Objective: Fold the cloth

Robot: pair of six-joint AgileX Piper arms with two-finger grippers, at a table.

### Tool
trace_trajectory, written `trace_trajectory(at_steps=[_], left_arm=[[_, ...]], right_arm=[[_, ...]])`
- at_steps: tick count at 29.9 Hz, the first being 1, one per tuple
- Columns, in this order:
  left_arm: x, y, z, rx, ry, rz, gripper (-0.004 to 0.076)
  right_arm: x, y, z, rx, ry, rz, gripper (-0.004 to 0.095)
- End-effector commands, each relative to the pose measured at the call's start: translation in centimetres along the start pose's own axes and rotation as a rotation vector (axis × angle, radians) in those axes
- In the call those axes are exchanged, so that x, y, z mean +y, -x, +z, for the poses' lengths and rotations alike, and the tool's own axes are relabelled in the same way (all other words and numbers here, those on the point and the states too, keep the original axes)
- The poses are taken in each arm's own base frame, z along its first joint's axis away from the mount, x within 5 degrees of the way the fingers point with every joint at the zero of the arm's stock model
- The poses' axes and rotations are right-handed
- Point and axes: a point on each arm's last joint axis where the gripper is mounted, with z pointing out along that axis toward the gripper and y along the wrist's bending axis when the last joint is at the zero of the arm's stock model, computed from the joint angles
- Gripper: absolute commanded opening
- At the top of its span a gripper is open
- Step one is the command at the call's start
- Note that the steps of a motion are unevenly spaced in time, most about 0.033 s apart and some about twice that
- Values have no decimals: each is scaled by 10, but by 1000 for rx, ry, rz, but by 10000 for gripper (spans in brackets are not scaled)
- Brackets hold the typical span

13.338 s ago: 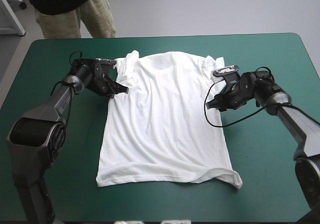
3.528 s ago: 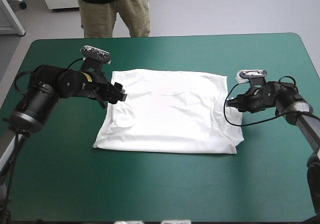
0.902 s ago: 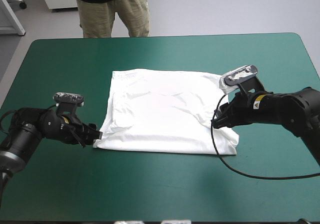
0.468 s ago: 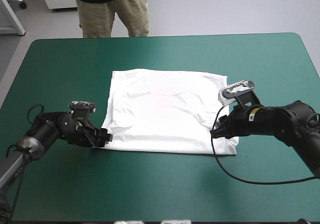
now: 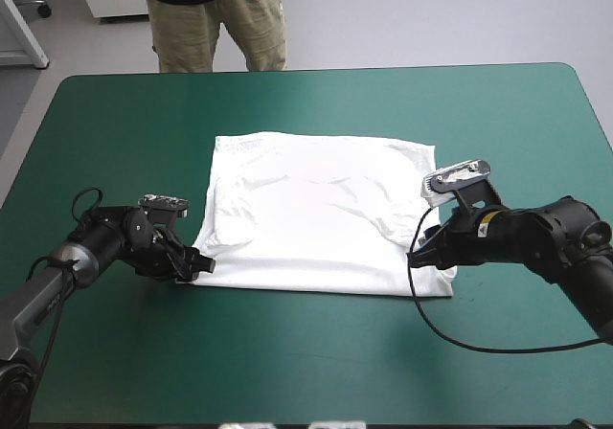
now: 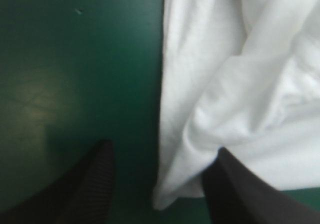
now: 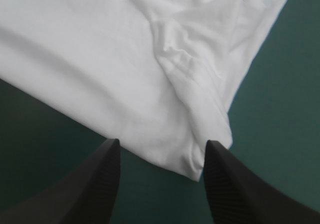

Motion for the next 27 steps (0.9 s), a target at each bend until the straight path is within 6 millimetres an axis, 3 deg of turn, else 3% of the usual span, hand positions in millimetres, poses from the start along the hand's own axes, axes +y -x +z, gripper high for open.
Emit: trace_trajectory(at_steps=[1, 2, 3, 6, 15, 22, 25, 27], left_arm=[[-4, 0, 1, -2, -37, -33, 101], [-4, 1, 1, -4, -36, -33, 22], [-4, 1, 1, -4, -36, -31, -5], [-4, 1, 1, -5, -36, -28, -6], [-4, 0, 1, 0, -40, -23, -7], [-4, 0, 1, -1, -42, -16, -7], [-4, 0, 1, 1, -42, -16, -7], [-4, 0, 1, -2, -40, -14, -9]], right_arm=[[-6, 3, -12, -33, -69, -8, 486], [-6, 2, -12, -23, -76, -7, 486], [-6, 1, -11, -19, -78, -1, 486], [-6, -6, -2, 6, -60, 21, 486], [-9, -50, 51, 74, -52, 108, 490], [-12, -54, 92, 130, -61, 141, 479], [-13, -60, 107, 215, -67, 139, 388], [-13, -66, 113, 268, -62, 117, 250]])
